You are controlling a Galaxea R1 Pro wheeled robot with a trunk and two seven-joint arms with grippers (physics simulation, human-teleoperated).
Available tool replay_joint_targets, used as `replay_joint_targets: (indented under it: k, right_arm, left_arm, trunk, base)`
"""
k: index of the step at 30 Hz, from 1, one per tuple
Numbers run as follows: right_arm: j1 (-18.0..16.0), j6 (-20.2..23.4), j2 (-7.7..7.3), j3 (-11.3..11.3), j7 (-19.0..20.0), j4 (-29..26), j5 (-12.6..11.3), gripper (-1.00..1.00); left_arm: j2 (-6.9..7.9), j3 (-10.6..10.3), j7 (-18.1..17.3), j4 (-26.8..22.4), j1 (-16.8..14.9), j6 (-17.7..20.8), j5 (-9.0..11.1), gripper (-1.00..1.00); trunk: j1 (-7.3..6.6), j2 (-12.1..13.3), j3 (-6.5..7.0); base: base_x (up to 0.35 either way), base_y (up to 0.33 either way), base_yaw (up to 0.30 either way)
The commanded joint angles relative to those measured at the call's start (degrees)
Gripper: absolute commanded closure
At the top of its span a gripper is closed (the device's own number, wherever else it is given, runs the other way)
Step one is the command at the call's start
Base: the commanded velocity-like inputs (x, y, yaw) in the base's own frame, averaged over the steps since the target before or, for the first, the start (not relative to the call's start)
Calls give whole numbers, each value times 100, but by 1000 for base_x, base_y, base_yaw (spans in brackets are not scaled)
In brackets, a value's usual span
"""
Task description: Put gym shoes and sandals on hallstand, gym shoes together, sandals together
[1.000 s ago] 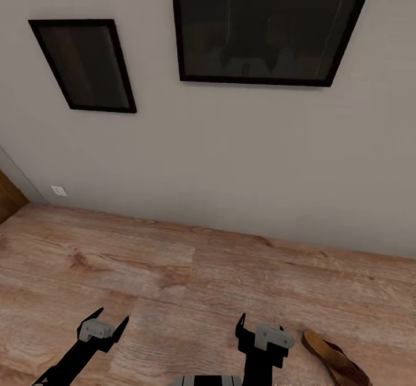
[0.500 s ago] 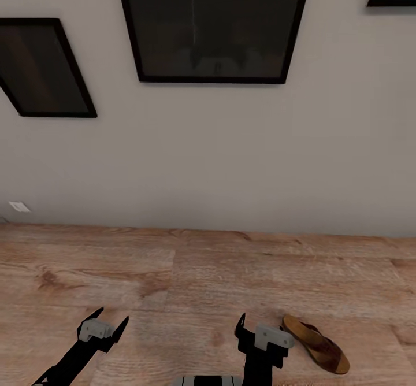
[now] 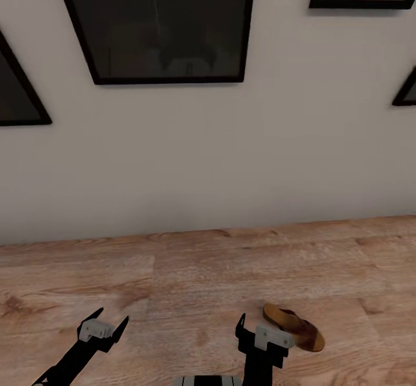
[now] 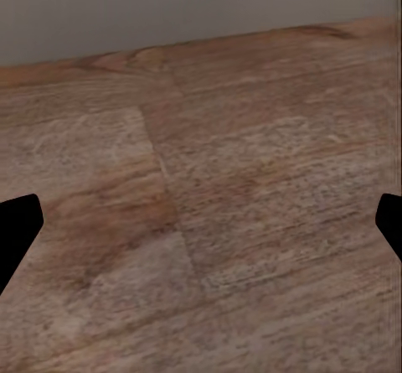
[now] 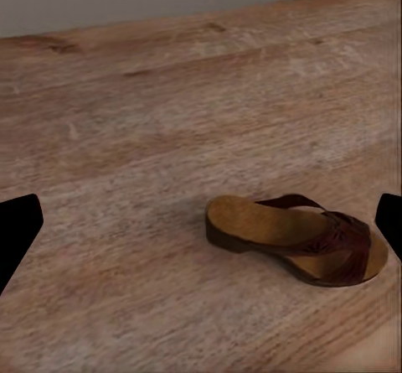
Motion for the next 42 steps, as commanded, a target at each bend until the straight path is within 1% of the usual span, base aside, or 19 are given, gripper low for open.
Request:
replay_joint_targets:
  k: [1,42]
  right_arm:
    - [-7,-7,-2,13,-28,-3,-31,-100]
    - [-7,-8,-2,12,-28,-3,-31,-100]
  left_arm:
    - [-4,24,-21,-4,-4,-29,-47,-100]
    - [-4,24,-21,-4,-4,-29,-46,-100]
  trunk:
    - [-1,-2,-4]
    - [-1,-2,-4]
  base:
    - [0,0,-288]
    - [0,0,-288]
